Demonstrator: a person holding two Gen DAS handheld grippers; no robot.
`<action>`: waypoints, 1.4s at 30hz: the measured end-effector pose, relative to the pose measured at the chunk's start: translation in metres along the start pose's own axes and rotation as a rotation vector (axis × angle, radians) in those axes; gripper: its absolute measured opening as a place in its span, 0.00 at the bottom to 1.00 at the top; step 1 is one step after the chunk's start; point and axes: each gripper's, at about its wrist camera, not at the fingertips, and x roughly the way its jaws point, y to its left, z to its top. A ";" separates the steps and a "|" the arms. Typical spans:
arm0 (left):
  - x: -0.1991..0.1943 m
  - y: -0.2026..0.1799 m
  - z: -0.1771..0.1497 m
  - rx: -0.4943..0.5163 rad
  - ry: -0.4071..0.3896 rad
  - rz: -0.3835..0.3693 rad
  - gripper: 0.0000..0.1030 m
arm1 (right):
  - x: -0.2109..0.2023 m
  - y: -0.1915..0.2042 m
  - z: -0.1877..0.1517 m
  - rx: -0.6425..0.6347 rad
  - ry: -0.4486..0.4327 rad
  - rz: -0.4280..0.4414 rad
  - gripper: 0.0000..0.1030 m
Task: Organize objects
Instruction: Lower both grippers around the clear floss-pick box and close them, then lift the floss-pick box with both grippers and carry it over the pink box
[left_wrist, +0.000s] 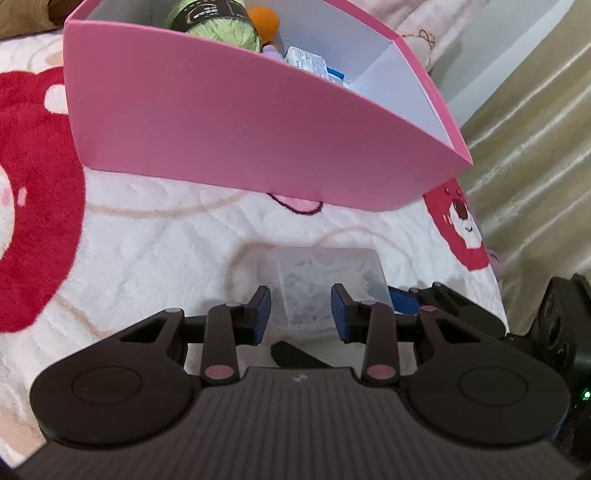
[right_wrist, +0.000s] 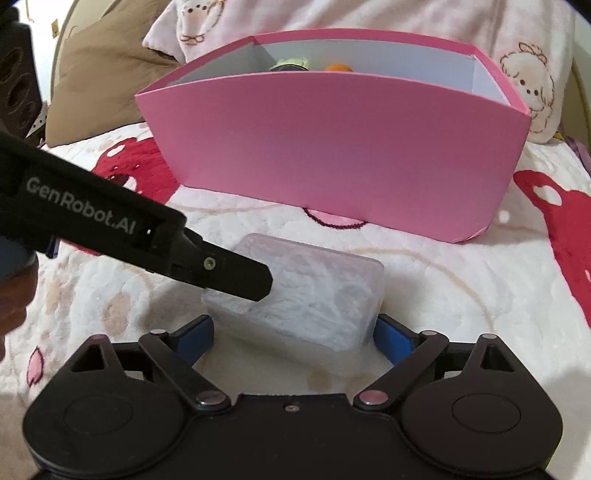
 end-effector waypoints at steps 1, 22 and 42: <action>0.001 0.001 0.000 -0.010 -0.001 -0.005 0.34 | 0.000 -0.001 0.000 0.007 -0.004 0.000 0.95; -0.060 -0.032 -0.030 0.067 0.001 -0.049 0.36 | -0.066 0.019 0.003 0.063 0.076 0.017 0.93; -0.151 -0.056 -0.004 0.102 -0.122 -0.034 0.36 | -0.144 0.063 0.055 -0.040 -0.106 0.021 0.84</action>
